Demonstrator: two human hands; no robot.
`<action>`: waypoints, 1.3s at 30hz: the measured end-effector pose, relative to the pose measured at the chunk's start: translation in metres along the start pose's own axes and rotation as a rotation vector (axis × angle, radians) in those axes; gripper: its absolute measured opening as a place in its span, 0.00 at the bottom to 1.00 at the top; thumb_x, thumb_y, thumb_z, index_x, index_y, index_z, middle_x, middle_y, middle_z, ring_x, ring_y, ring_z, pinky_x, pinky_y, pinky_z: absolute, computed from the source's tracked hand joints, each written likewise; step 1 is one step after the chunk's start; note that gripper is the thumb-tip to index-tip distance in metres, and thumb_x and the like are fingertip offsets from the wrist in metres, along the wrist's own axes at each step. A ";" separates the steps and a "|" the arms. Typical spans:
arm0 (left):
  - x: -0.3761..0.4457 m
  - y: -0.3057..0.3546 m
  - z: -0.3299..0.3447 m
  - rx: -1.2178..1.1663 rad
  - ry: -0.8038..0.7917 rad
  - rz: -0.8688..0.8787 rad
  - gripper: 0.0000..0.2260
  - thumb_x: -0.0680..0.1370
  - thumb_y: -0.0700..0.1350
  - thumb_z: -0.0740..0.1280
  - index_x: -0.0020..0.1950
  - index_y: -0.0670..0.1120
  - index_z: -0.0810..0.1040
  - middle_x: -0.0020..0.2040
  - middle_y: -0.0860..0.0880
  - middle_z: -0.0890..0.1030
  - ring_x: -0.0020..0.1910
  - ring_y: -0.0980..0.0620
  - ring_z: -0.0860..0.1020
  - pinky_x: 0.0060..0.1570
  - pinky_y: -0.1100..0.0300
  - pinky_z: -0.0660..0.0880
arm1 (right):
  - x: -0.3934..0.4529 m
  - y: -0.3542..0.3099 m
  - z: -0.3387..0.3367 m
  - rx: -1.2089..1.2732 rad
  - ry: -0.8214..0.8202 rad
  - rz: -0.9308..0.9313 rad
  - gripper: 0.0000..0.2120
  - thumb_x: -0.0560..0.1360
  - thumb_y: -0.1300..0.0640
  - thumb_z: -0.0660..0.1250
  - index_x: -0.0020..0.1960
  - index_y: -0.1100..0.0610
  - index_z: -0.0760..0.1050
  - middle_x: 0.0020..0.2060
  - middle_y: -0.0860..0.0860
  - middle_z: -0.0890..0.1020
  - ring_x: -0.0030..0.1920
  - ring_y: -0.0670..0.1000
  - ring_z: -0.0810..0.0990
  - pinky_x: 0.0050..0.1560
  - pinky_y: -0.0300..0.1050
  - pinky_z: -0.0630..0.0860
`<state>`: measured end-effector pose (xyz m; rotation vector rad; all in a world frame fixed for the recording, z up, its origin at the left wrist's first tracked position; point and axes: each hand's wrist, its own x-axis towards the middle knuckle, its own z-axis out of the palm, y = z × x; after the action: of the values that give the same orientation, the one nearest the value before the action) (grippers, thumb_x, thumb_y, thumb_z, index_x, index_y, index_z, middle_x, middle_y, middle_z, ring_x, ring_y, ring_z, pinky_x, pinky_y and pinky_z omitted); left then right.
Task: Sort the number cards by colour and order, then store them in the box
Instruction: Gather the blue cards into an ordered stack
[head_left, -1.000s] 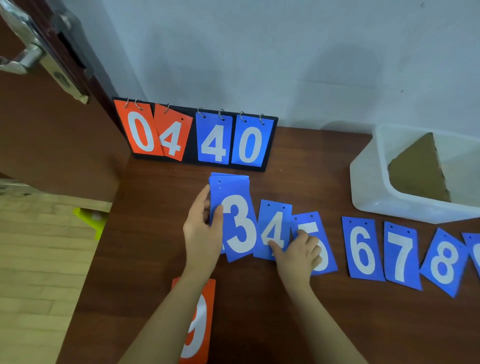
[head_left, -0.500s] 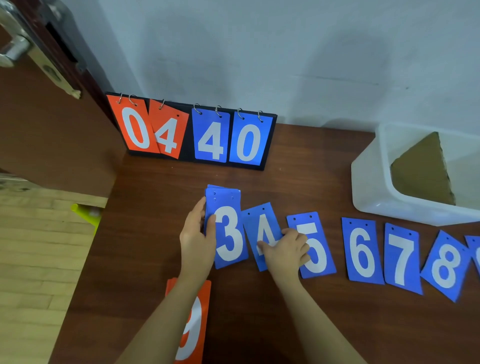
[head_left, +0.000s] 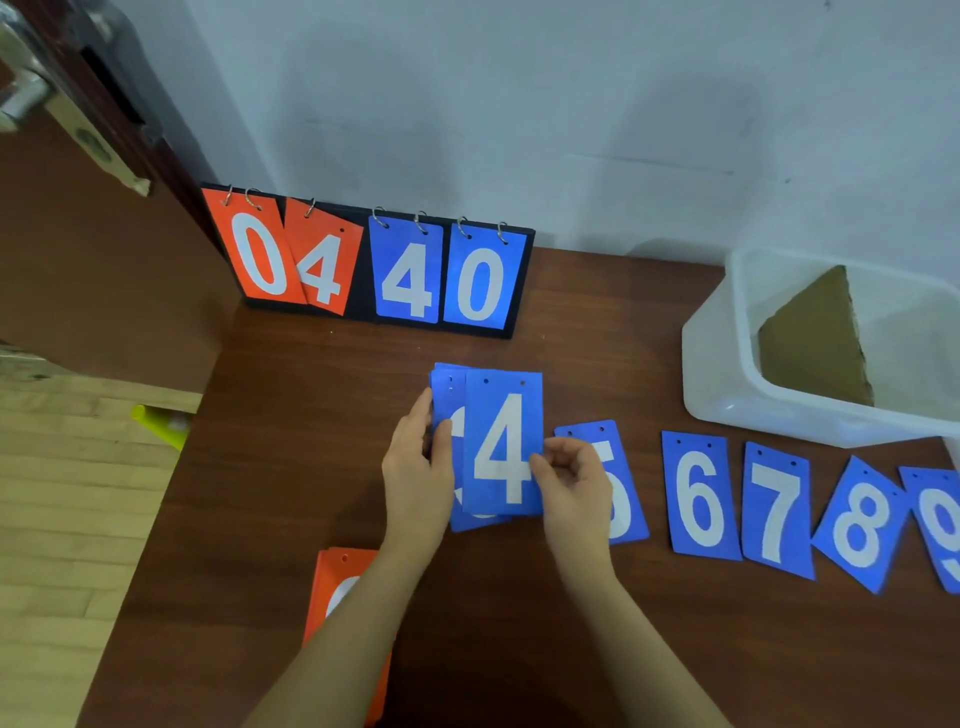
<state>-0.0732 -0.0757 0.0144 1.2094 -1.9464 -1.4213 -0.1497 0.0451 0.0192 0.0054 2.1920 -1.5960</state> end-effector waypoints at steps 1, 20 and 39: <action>-0.003 0.004 0.005 -0.012 -0.004 -0.006 0.20 0.78 0.48 0.62 0.70 0.50 0.67 0.63 0.52 0.75 0.60 0.57 0.74 0.51 0.60 0.77 | -0.001 0.003 -0.002 -0.040 -0.006 -0.020 0.08 0.73 0.58 0.69 0.48 0.49 0.72 0.41 0.44 0.79 0.43 0.42 0.78 0.36 0.29 0.75; -0.037 0.014 0.055 -0.009 0.160 -0.130 0.18 0.77 0.44 0.65 0.64 0.57 0.68 0.47 0.63 0.75 0.48 0.70 0.75 0.35 0.77 0.71 | 0.058 0.052 -0.072 -0.716 0.010 0.017 0.20 0.69 0.54 0.73 0.55 0.55 0.66 0.56 0.53 0.69 0.61 0.56 0.68 0.61 0.50 0.64; -0.037 0.033 0.084 -0.043 -0.059 0.001 0.22 0.76 0.44 0.66 0.69 0.50 0.67 0.63 0.51 0.76 0.61 0.55 0.75 0.55 0.55 0.77 | 0.041 0.025 -0.090 -0.238 0.035 -0.091 0.04 0.75 0.49 0.66 0.47 0.48 0.74 0.43 0.45 0.79 0.46 0.46 0.78 0.39 0.33 0.74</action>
<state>-0.1307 0.0033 0.0181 1.1595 -1.9444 -1.5062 -0.2105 0.1252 0.0048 -0.1395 2.4273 -1.3803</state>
